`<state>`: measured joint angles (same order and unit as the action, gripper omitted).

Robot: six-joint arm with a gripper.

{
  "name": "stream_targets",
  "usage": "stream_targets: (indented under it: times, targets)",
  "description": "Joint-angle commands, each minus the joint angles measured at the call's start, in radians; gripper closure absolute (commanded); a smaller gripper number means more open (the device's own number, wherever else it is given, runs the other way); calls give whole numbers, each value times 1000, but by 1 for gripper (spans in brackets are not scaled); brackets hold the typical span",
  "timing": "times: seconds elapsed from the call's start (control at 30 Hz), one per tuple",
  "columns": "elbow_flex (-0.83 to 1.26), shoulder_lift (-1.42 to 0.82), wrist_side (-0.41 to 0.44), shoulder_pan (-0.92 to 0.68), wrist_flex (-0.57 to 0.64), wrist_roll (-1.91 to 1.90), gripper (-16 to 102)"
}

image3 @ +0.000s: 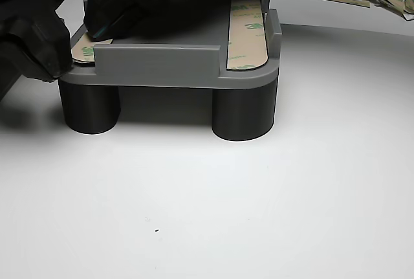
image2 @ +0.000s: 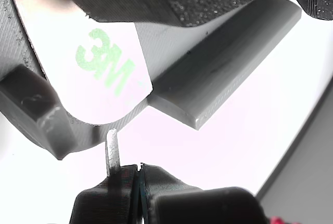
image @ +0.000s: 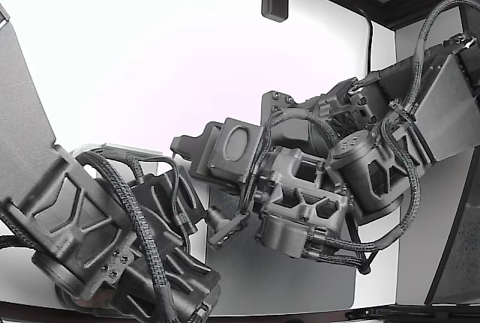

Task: Peel off protective film from adhesive tape.

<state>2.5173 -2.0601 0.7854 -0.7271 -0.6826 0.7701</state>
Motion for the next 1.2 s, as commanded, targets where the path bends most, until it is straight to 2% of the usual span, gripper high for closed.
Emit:
stream_targets:
  times: [0.0,1.17]
  targets:
    - [-35,-23,8,15,6,2,97]
    - [-48,9,8,14,11,-2,97]
